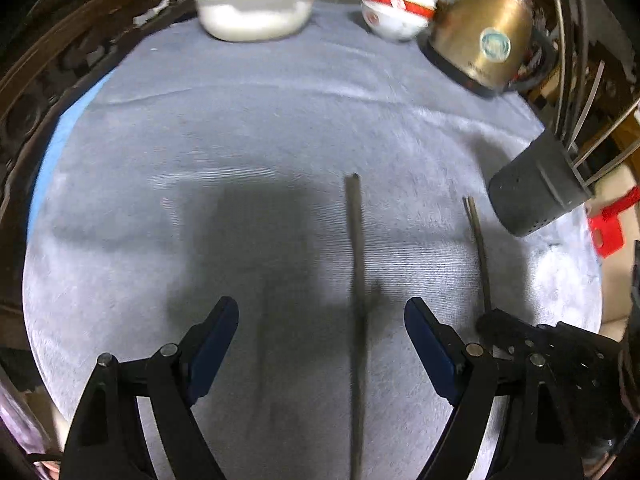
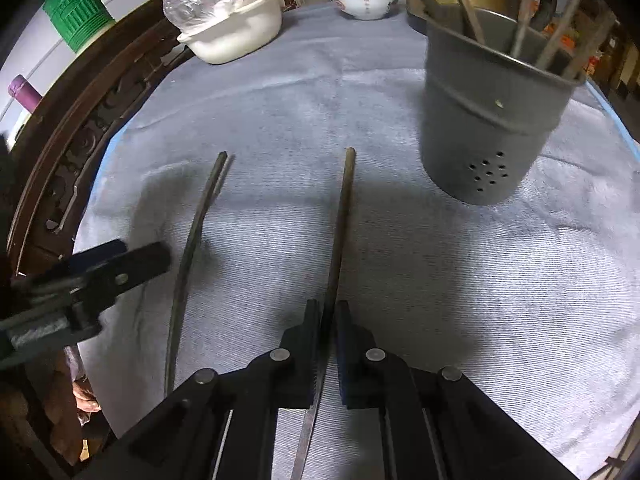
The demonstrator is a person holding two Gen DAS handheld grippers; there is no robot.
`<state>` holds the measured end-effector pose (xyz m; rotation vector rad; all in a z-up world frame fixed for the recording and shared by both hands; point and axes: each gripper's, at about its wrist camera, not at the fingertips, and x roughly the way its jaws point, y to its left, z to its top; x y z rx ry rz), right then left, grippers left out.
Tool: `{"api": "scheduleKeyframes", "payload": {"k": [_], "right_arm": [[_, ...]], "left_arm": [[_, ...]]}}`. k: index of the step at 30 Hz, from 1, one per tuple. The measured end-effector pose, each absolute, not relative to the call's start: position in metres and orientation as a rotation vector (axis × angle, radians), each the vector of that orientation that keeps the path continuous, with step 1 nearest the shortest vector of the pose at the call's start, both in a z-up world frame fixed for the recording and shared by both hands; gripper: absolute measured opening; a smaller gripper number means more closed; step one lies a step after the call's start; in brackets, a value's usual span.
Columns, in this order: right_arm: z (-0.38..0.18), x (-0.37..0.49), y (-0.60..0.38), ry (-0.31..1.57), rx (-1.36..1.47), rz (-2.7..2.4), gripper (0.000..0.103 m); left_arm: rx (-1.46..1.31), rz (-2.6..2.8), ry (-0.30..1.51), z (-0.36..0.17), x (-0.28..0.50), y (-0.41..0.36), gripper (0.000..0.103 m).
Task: Organize utensils
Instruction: 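Close the right gripper on one chopstick while the left gripper closes on the other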
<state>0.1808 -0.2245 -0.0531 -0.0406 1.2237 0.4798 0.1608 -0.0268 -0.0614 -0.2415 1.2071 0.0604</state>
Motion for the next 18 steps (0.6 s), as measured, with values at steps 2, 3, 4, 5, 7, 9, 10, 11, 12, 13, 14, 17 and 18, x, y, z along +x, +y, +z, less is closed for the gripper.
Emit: {"api": "scheduleKeyframes", "payload": {"k": [2, 3, 4, 5, 7, 9, 10, 11, 12, 13, 14, 17, 18], "right_arm": [[-0.053, 0.184, -0.224, 1.239, -0.044, 0.490, 0.010], [-0.054, 0.186, -0.222, 1.247, -0.046, 0.492, 0.010], [-0.054, 0.189, -0.223, 1.256, -0.039, 0.494, 0.011], [-0.054, 0.191, -0.223, 1.263, -0.030, 0.494, 0.011], [-0.054, 0.197, -0.226, 1.285, 0.007, 0.494, 0.011], [-0.055, 0.204, -0.226, 1.298, 0.038, 0.485, 0.011], [-0.055, 0.207, -0.226, 1.305, 0.051, 0.480, 0.011], [-0.055, 0.210, -0.226, 1.316, 0.068, 0.479, 0.012], [-0.055, 0.213, -0.225, 1.322, 0.081, 0.480, 0.013], [-0.055, 0.216, -0.224, 1.325, 0.089, 0.477, 0.014], [-0.055, 0.218, -0.223, 1.327, 0.095, 0.471, 0.015], [-0.056, 0.223, -0.219, 1.332, 0.092, 0.443, 0.016], [-0.056, 0.226, -0.216, 1.336, 0.088, 0.438, 0.016]], "left_arm": [[-0.224, 0.054, 1.241, -0.067, 0.168, -0.032, 0.067], [-0.213, 0.052, 1.266, -0.070, 0.171, -0.033, 0.056], [-0.182, 0.069, 1.250, -0.068, 0.170, -0.034, 0.043], [-0.175, 0.059, 1.262, -0.069, 0.171, -0.033, 0.028], [-0.178, 0.062, 1.279, -0.068, 0.171, -0.027, 0.010], [-0.215, 0.049, 1.301, -0.068, 0.170, -0.019, 0.009], [-0.226, 0.047, 1.315, -0.068, 0.170, -0.016, 0.009], [-0.233, 0.045, 1.324, -0.068, 0.170, -0.013, 0.010], [-0.244, 0.034, 1.338, -0.068, 0.171, -0.011, 0.012], [-0.260, 0.022, 1.350, -0.067, 0.172, -0.009, 0.021], [-0.272, 0.015, 1.355, -0.066, 0.174, -0.008, 0.037], [-0.255, 0.050, 1.346, -0.064, 0.182, -0.007, 0.052], [-0.255, 0.057, 1.351, -0.066, 0.185, -0.007, 0.052]]}}
